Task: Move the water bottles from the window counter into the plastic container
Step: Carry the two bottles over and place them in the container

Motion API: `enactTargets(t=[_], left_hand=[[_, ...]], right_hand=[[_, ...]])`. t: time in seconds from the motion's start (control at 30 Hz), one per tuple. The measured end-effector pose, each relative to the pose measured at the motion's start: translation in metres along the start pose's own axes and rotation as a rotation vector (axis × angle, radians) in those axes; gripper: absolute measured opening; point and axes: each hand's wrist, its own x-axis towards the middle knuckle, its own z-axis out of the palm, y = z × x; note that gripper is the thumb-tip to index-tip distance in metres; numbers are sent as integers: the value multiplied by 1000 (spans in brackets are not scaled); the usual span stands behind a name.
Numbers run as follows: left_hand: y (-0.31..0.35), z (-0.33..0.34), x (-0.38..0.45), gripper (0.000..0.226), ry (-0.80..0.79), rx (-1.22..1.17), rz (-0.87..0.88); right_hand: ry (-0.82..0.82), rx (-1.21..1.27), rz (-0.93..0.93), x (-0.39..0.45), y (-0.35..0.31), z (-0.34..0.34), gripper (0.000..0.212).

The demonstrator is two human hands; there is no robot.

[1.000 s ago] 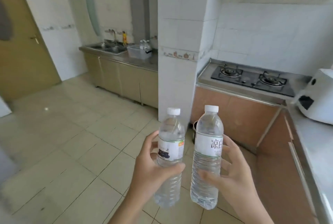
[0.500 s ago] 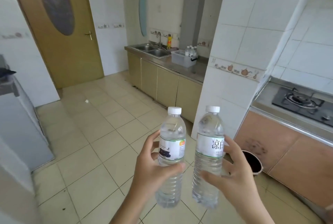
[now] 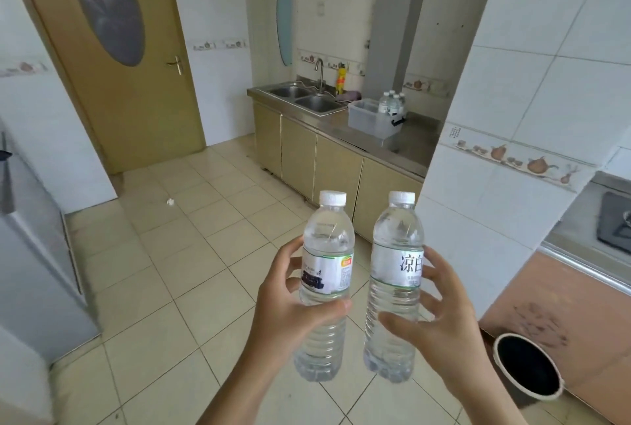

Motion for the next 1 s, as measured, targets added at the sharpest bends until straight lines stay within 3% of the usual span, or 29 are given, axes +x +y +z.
enactTargets(t=[0.63,1.0], left_hand=[[-36,32,361,88,89,1,-52],[-81,21,574,89,-39,-16,-46]], right_hand=[[-115,36,-40,385,56,73,98],[-64,16,-13,568,98,133,103]])
